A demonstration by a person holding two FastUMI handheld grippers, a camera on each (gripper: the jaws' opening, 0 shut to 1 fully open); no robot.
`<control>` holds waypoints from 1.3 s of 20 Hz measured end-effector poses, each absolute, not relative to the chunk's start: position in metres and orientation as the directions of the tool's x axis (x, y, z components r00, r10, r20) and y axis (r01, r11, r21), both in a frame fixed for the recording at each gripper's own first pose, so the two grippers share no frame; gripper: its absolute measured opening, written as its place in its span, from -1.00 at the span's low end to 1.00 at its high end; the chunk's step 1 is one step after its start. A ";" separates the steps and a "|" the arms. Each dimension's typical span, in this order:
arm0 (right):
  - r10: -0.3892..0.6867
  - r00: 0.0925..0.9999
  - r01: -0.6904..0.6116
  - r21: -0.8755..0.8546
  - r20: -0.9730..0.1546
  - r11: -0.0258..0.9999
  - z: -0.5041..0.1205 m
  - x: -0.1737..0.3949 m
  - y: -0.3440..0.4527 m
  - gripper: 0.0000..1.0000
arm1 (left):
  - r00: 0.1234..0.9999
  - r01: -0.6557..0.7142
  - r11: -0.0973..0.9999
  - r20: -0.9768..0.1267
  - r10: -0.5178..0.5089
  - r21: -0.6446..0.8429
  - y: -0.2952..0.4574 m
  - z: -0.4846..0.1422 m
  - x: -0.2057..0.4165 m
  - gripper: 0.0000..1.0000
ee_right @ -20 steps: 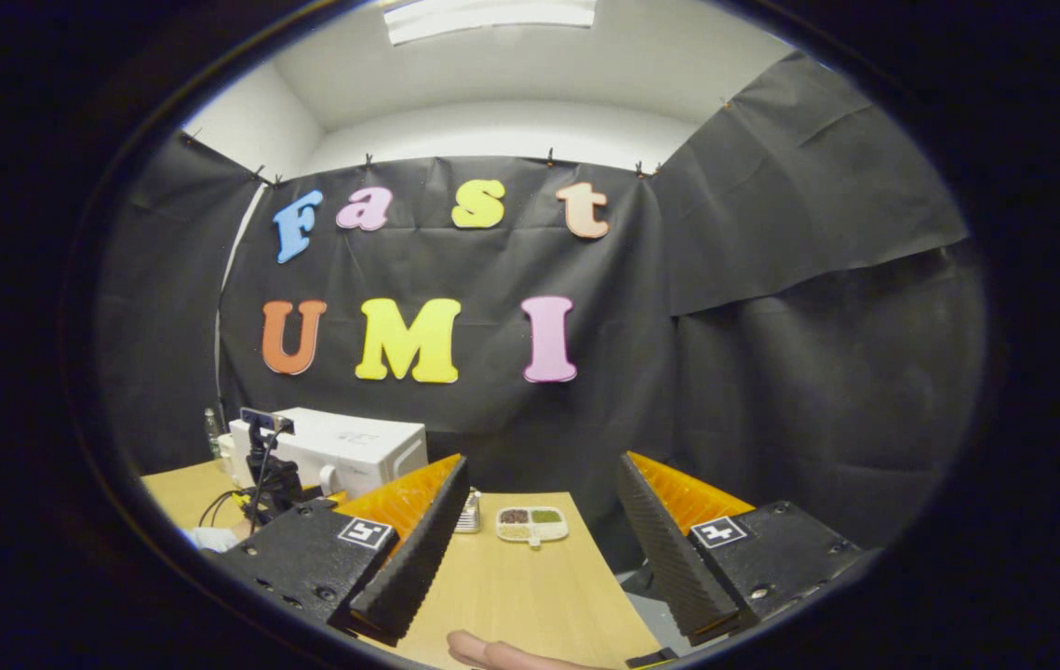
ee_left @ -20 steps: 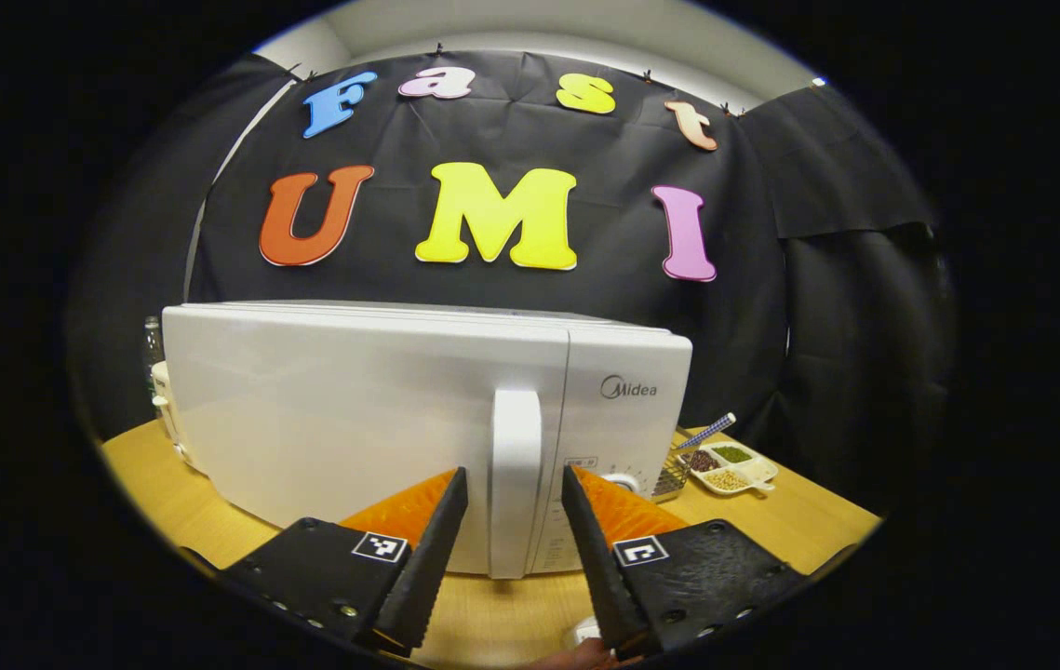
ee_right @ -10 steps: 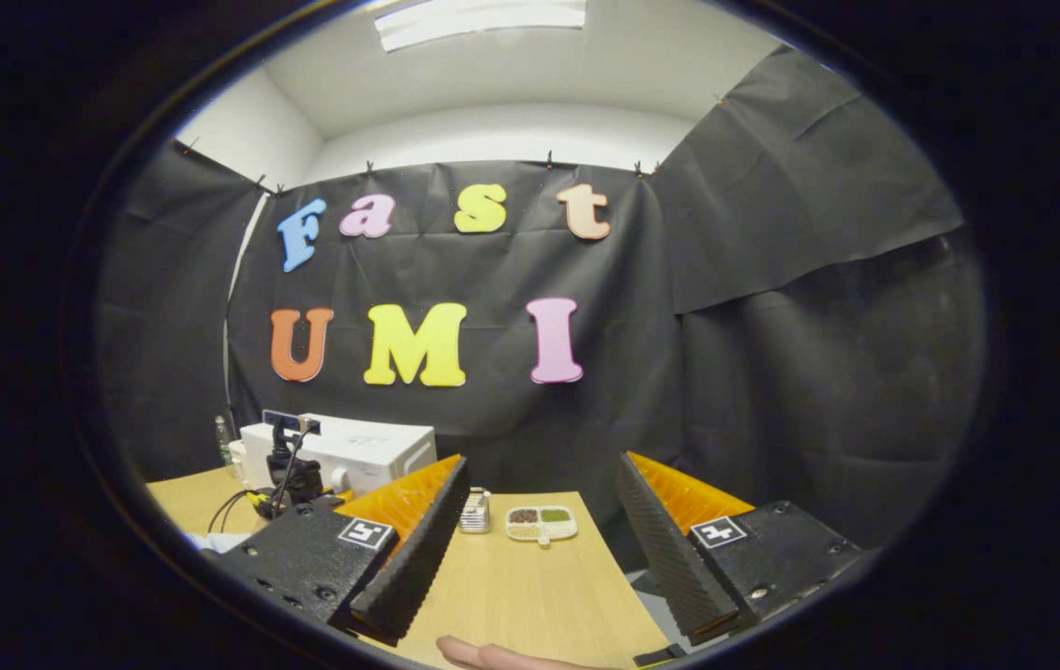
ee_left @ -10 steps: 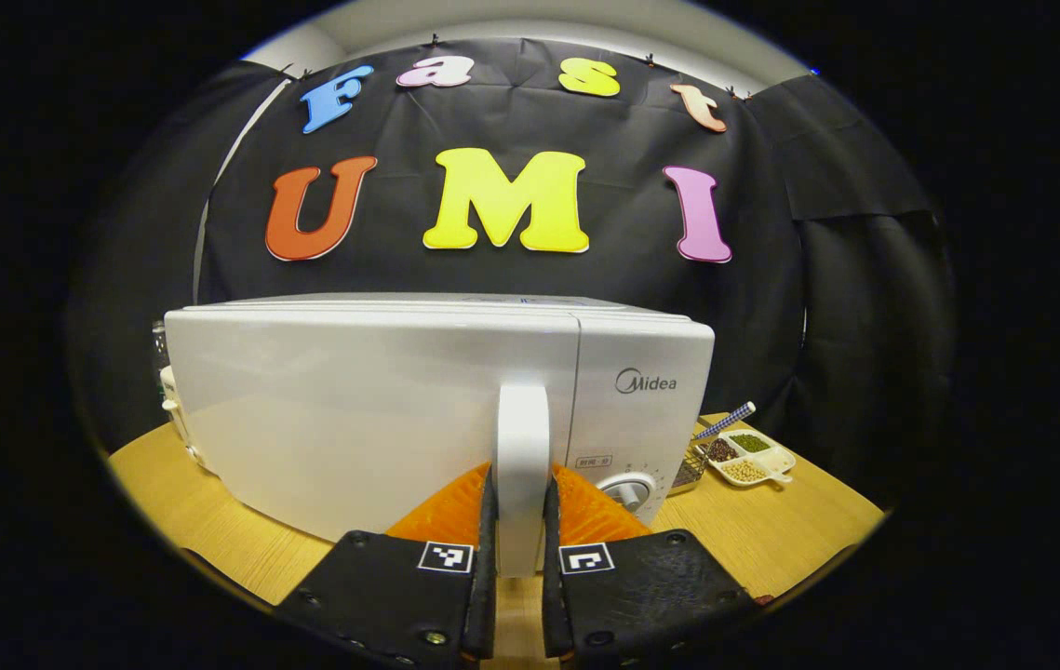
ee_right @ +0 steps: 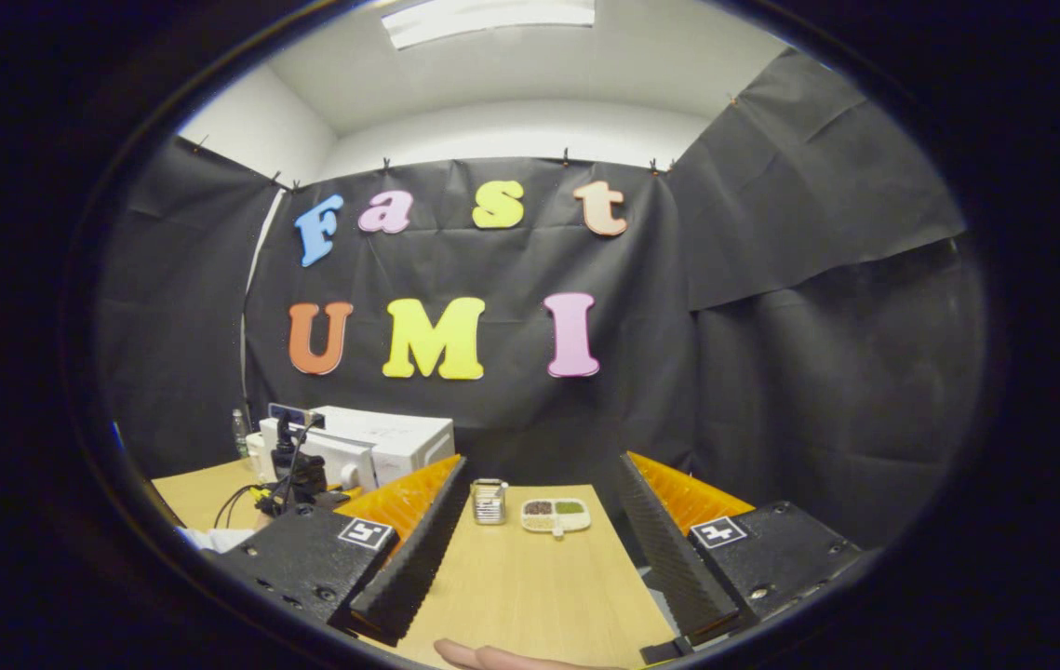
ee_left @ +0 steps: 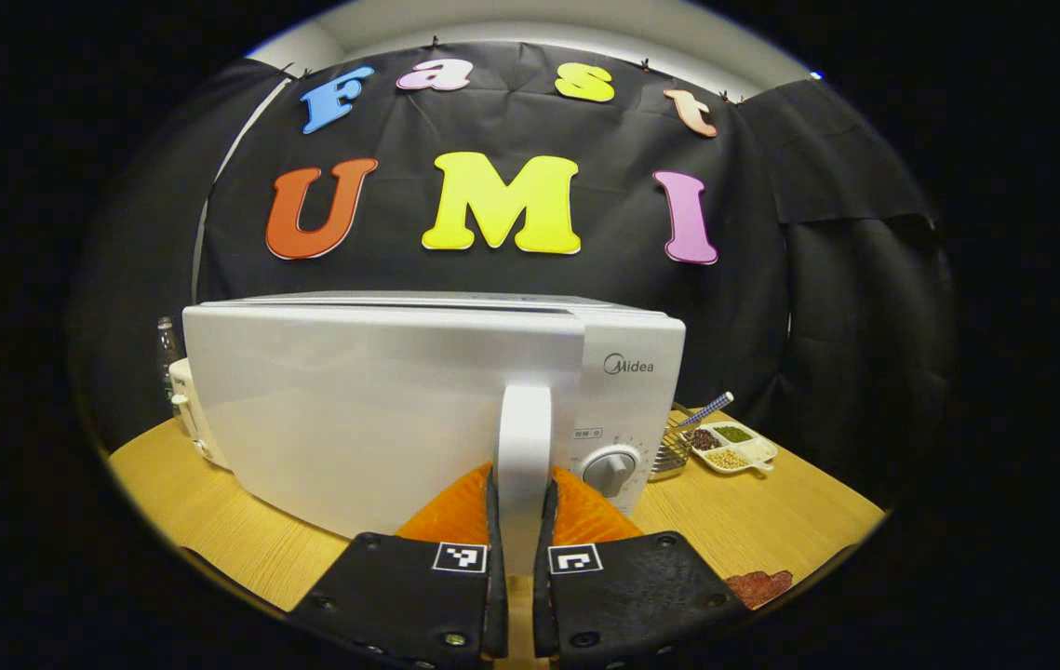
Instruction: Open the microwave oven with the left hand, put the food in, and close the microwave oven.
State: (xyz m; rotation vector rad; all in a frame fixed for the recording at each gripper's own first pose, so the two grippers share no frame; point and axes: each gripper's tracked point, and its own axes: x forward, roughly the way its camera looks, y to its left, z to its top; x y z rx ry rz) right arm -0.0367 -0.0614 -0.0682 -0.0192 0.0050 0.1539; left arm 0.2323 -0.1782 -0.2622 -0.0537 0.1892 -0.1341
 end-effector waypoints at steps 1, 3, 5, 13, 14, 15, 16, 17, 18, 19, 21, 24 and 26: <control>0.158 0.987 -0.158 -0.020 -0.009 0.987 -0.068 -0.038 -0.058 1.00 | 0.970 0.143 0.987 -0.189 -0.153 -0.066 -0.176 -0.262 0.224 -0.80; 0.162 0.987 -0.163 -0.034 -0.011 0.986 -0.070 -0.040 -0.053 1.00 | 0.964 0.176 0.982 -0.190 -0.185 -0.064 -0.171 -0.262 0.208 -0.81; 0.167 0.986 -0.167 -0.045 -0.014 0.985 -0.073 -0.043 -0.044 1.00 | 0.958 0.203 0.977 -0.191 -0.213 -0.069 -0.164 -0.261 0.190 -0.77; 0.228 0.971 -0.232 -0.066 -0.067 0.970 -0.091 -0.041 0.002 1.00 | 0.947 0.260 0.963 -0.177 -0.270 -0.077 -0.114 -0.260 0.110 -0.77; 0.238 0.969 -0.242 -0.061 -0.071 0.968 -0.092 -0.042 0.010 1.00 | 0.944 0.266 0.960 -0.181 -0.277 -0.083 -0.106 -0.261 0.103 -0.74; 0.248 0.966 -0.252 -0.056 -0.073 0.966 -0.093 -0.042 0.017 1.00 | 0.944 0.271 0.960 -0.177 -0.280 -0.073 -0.098 -0.259 0.092 -0.67; 0.259 0.963 -0.263 -0.052 -0.072 0.963 -0.093 -0.042 0.023 0.86 | 0.948 0.267 0.962 -0.162 -0.274 -0.061 -0.086 -0.256 0.081 -0.67; 0.272 0.960 -0.276 -0.050 -0.070 0.960 -0.094 -0.043 0.030 1.00 | 0.951 0.257 0.965 -0.164 -0.262 -0.049 -0.075 -0.257 0.075 -0.58; 0.289 0.955 -0.292 -0.049 -0.064 0.955 -0.094 -0.045 0.038 1.00 | 0.957 0.236 0.971 -0.164 -0.238 -0.034 -0.060 -0.259 0.067 -0.58; 0.302 0.952 -0.305 -0.046 -0.055 0.951 -0.095 -0.045 0.046 1.00 | 0.962 0.223 0.974 -0.154 -0.225 -0.032 -0.046 -0.256 0.059 -0.46; 0.324 0.945 -0.326 -0.034 -0.054 0.945 -0.103 -0.044 0.059 0.86 | 0.970 0.188 0.981 -0.150 -0.194 -0.050 -0.013 -0.257 0.038 -0.31; 0.367 0.926 -0.370 -0.023 -0.093 0.929 -0.122 -0.044 0.086 1.00 | 0.983 0.104 0.993 -0.142 -0.112 -0.061 0.041 -0.252 0.011 0.26; 0.377 0.919 -0.383 -0.030 -0.119 0.923 -0.131 -0.041 0.098 1.00 | 0.989 0.055 0.996 -0.133 -0.065 -0.074 0.072 -0.246 -0.005 0.31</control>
